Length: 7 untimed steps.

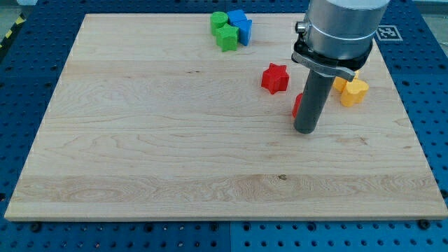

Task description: Separate the yellow heart and the yellow hexagon

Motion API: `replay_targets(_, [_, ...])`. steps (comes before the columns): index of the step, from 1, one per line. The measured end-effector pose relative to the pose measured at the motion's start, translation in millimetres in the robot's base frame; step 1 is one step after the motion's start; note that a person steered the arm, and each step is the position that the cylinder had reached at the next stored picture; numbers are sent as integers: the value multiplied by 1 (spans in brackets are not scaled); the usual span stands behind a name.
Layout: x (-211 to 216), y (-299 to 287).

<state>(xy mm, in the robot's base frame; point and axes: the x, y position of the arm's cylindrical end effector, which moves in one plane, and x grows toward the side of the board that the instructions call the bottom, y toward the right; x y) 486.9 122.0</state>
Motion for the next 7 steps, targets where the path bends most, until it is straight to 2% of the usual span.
replay_targets(2, [0,11])
replay_targets(3, [3,49])
replay_targets(5, [3,53])
replay_targets(7, [-28,52])
